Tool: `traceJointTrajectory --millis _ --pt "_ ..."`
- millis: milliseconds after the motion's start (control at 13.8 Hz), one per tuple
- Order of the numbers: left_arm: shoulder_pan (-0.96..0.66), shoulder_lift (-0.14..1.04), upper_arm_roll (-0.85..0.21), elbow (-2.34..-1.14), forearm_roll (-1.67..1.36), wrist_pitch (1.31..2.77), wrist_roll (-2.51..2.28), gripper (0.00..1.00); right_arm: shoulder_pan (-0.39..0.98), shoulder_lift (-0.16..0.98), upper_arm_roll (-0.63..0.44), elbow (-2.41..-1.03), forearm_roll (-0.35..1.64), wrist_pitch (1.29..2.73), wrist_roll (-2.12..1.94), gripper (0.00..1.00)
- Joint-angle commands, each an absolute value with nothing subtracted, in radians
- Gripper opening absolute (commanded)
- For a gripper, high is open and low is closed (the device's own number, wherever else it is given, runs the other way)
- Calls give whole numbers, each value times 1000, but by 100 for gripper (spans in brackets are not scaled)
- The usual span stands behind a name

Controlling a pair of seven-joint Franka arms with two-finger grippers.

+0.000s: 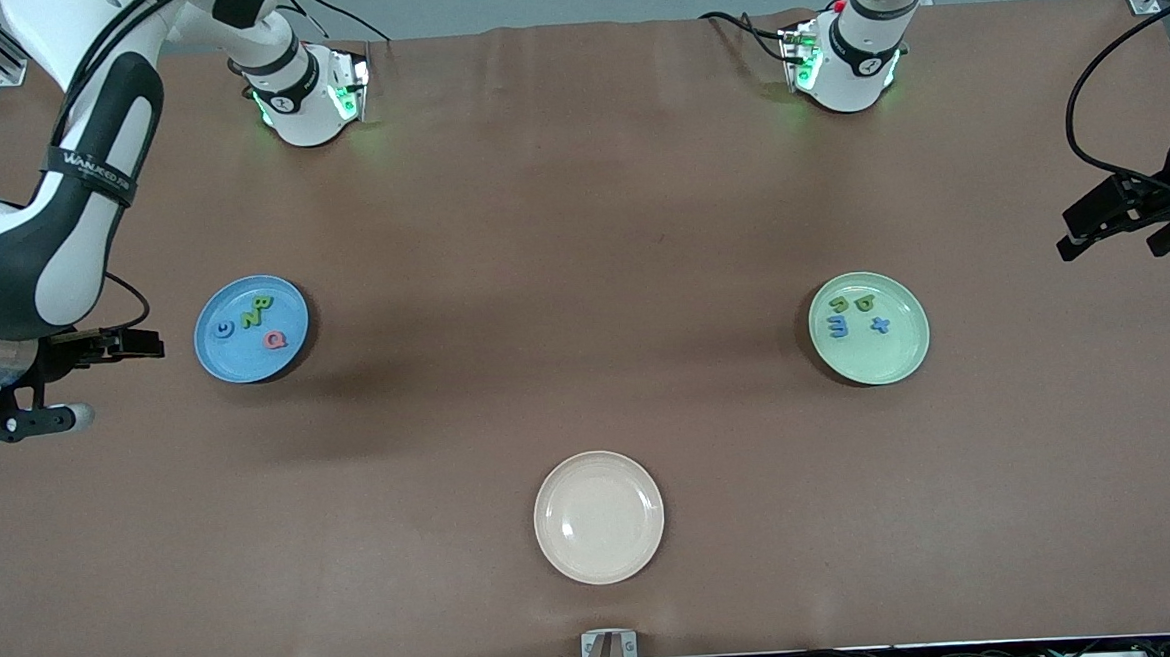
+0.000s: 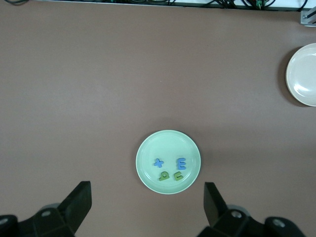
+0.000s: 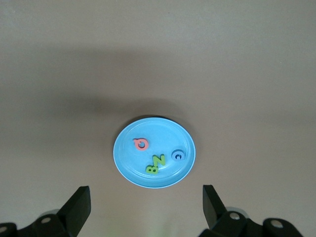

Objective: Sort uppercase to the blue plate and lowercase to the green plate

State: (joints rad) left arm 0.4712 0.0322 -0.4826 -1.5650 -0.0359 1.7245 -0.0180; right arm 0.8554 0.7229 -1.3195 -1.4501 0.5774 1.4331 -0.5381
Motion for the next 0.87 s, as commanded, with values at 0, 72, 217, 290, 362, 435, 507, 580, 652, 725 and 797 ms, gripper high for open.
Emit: traceJointTrajectory --millis 0,72,217,290,362,435,507,580,652,725,797 --pt "122 14 -122 -1554 -55 1704 -8 100 836 698 -1310 -1433 586 1410 -532 100" --pt "44 12 -59 -1554 -57 1704 -9 100 835 698 -1307 -1431 586 1395 -529 100" --pt "-53 9 43 -1554 -55 1703 -11 100 807 689 -1267 -1392 584 1352 -423 100" --pt "-60 9 48 -1554 -55 1704 -11 100 760 686 -1194 -1340 574 1309 -337 100" --pt "-58 8 49 -1555 -55 1703 -9 100 720 684 -1137 -1292 560 1290 -281 100" --pt "-55 -3 49 -1558 -55 1691 -5 100 672 677 -1084 -1248 534 1266 -247 100" --pt "-52 -8 49 -1560 -55 1669 -6 100 622 648 -1009 -1229 511 1256 -242 100" --pt "-51 -9 49 -1562 -55 1661 -5 100 551 603 -902 -1227 461 1270 -227 100" --pt "-46 -11 48 -1563 -55 1661 -5 100 491 565 -797 -1227 396 1291 -198 100" --pt "-37 -14 41 -1566 -55 1660 -5 100 426 520 -682 -1230 327 1310 -149 100" --pt "-23 -21 32 -1574 -57 1655 -5 100 357 485 -554 -1233 255 1327 -87 100"
